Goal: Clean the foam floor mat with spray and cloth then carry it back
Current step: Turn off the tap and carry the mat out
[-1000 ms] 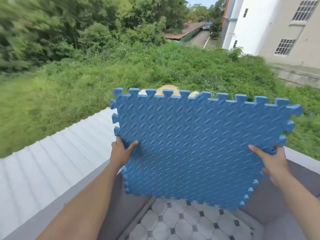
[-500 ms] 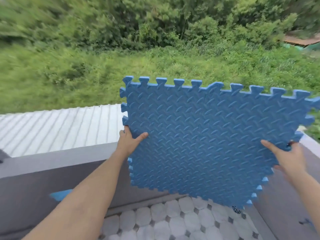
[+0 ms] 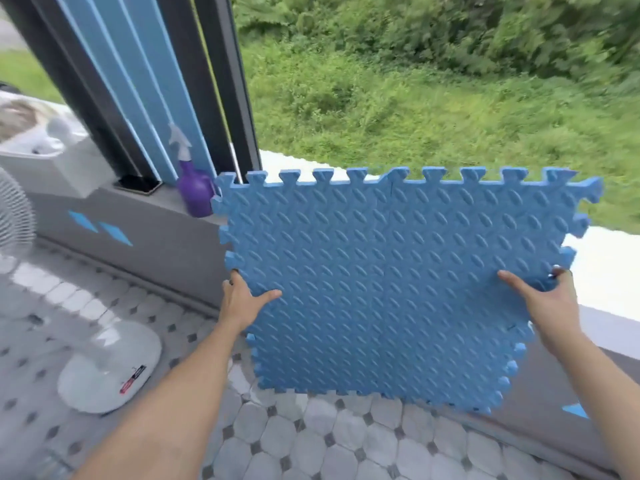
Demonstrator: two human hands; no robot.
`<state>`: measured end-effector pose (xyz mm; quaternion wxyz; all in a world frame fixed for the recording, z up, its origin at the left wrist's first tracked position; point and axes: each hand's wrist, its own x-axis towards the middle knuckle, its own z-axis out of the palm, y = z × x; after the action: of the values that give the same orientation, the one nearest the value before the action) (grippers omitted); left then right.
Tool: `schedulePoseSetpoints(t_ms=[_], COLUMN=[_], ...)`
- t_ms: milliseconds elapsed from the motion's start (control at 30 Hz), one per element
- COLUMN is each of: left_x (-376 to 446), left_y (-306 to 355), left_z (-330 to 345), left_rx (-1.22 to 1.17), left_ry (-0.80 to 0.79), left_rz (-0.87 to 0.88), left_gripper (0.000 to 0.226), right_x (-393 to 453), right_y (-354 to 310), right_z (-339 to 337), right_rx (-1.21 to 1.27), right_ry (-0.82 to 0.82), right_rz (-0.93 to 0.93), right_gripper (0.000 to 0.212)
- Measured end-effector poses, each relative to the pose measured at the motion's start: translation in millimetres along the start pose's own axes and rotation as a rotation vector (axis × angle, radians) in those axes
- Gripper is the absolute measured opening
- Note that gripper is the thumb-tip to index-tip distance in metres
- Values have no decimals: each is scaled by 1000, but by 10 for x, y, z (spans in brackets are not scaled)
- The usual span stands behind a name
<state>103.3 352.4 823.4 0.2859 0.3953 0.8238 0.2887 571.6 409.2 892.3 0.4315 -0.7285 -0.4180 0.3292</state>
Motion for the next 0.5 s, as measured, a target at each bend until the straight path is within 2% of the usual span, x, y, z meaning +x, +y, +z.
schedulePoseSetpoints(t_ms=[100, 233, 400, 500], left_x=[82, -15, -247, -408], left_y=[-581, -1193, -1712, -2028], left_z=[-437, -867, -1102, -1151], left_rx=[-65, -74, -112, -150], left_ry=[95, 239, 383, 481], left_rz=[-124, -249, -415, -529], left_gripper=[117, 113, 112, 106], right_x=[-102, -254, -353, -396], right_y=[-282, -462, -573, -586], right_z=[771, 1574, 2394, 2952], right_rx=[-19, -52, -109, -131], right_ry=[-121, -262, -451, -561], right_rz=[-77, -139, -190, -227], right_gripper=[83, 77, 87, 85])
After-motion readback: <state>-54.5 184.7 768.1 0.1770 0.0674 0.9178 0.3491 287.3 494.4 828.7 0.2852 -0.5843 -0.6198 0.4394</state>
